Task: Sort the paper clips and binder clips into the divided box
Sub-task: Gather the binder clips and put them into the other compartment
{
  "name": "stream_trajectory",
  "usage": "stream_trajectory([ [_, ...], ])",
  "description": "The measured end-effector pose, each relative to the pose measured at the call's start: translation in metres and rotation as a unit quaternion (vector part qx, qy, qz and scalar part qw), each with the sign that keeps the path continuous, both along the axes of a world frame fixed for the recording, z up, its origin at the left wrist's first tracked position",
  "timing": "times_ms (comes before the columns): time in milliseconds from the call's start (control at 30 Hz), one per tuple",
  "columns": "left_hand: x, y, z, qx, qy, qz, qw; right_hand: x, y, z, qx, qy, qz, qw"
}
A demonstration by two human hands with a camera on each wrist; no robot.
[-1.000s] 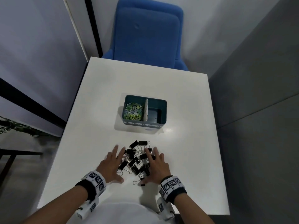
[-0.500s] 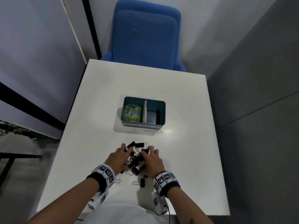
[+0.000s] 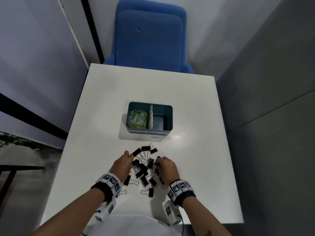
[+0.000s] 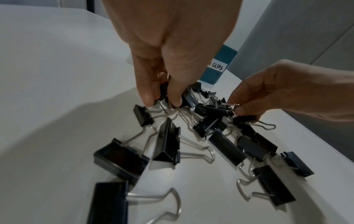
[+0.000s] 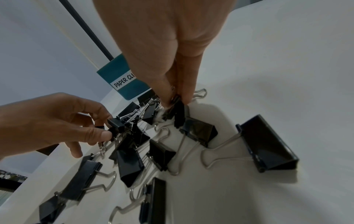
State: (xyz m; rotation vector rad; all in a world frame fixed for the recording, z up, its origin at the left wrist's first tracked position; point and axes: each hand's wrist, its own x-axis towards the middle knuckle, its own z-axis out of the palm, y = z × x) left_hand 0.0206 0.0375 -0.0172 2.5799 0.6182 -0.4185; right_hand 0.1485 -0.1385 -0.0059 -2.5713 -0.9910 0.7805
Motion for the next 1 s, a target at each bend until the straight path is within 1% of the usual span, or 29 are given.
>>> stream_trajectory([
  [100,0.004,-0.002,0.011,0.0,-0.03,0.018,0.999,0.0,-0.001,0.005,0.006,0.002,-0.007,1.0],
  [233,0.027,0.0,0.056,-0.026,-0.107,0.02,0.994,0.004,-0.004,0.018,0.052,0.006,-0.054,0.997],
  [367,0.083,0.002,0.105,-0.061,-0.191,0.0,0.98,0.015,-0.006,0.032,0.073,-0.004,-0.074,0.995],
  [467,0.129,0.006,0.122,-0.071,-0.237,0.019,0.969,0.031,-0.001,0.049,0.077,-0.035,-0.066,0.994],
  [533,0.152,0.009,0.125,-0.077,-0.246,0.034,0.966,0.045,0.006,0.065,0.084,-0.066,-0.064,0.992],
  [600,0.165,0.009,0.127,-0.068,-0.241,0.028,0.968,0.06,0.016,0.082,0.095,-0.089,-0.073,0.989],
  [667,0.165,0.01,0.123,-0.04,-0.236,0.017,0.971,0.076,0.027,0.099,0.125,-0.109,-0.08,0.983],
  [767,0.143,0.009,0.11,0.02,-0.243,0.016,0.97,0.098,0.047,0.119,0.168,-0.136,-0.073,0.974],
  [833,0.122,0.009,0.097,0.037,-0.232,0.018,0.972,0.11,0.059,0.127,0.175,-0.146,-0.059,0.972],
  [933,0.085,0.012,0.073,0.033,-0.162,0.005,0.986,0.114,0.067,0.129,0.19,-0.153,-0.041,0.969],
  [1000,0.062,0.018,0.054,0.032,-0.086,-0.02,0.996,0.106,0.062,0.123,0.195,-0.143,-0.031,0.97],
])
